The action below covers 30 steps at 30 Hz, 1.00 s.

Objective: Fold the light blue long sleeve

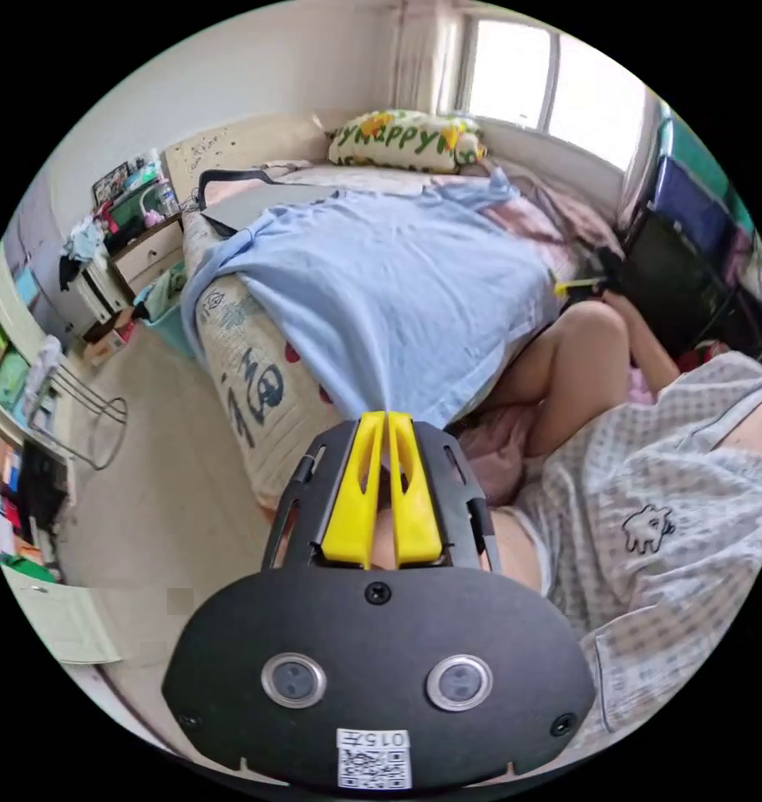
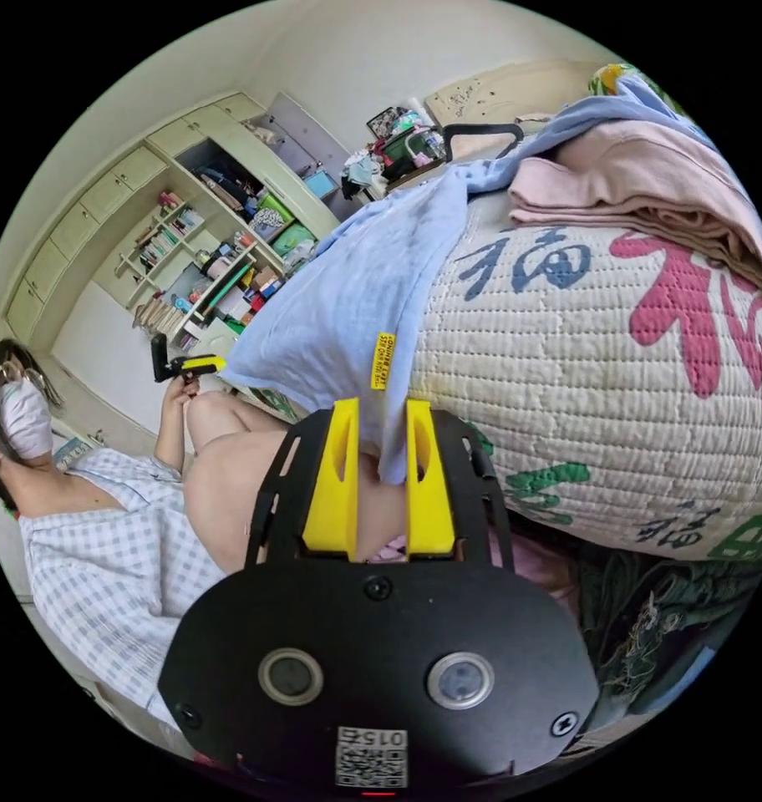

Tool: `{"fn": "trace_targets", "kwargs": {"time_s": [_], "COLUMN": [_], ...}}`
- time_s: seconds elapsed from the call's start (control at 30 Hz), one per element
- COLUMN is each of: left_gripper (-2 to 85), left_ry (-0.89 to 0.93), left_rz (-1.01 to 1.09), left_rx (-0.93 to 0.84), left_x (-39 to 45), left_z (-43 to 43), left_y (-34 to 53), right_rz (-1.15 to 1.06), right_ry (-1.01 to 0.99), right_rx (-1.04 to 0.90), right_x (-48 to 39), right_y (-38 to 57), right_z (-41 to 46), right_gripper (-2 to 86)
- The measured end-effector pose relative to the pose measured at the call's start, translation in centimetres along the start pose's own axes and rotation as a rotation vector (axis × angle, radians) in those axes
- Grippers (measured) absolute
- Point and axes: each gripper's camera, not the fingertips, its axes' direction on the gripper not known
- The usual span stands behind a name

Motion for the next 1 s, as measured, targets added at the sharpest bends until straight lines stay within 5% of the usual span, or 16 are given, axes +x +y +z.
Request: {"fn": "trace_targets", "kwargs": {"time_s": [0.3,0.47,0.77,1.0], "left_gripper": [7.8,2.7,1.1,5.7], "left_ry": [0.025,0.084,0.202,-0.079], "left_rz": [-0.136,0.024,0.041,-0.218], "left_rx": [0.013,-0.177,-0.186,0.175], "left_x": [-3.0,-1.9,-4.1,-15.5], "left_z": [1.0,6.1,3.7,-0.7], "left_y": [-1.3,-3.1,-2.4,-4.8], "right_rz": [0.0,-0.011,0.032,-0.015], "right_ry": [0.021,0.1,0.088,0.259], "right_rx": [-0.014,-0.039,-0.156,0.003], "right_x": [-1.0,-2.3,-2.0,-5.7], "right_y": [-0.5,-1.1,-3.4,-9.2], "right_z": [0.2,-0.4,2.1,-2.3], "right_gripper": [1.9,1.3,3.8,5.8]}}
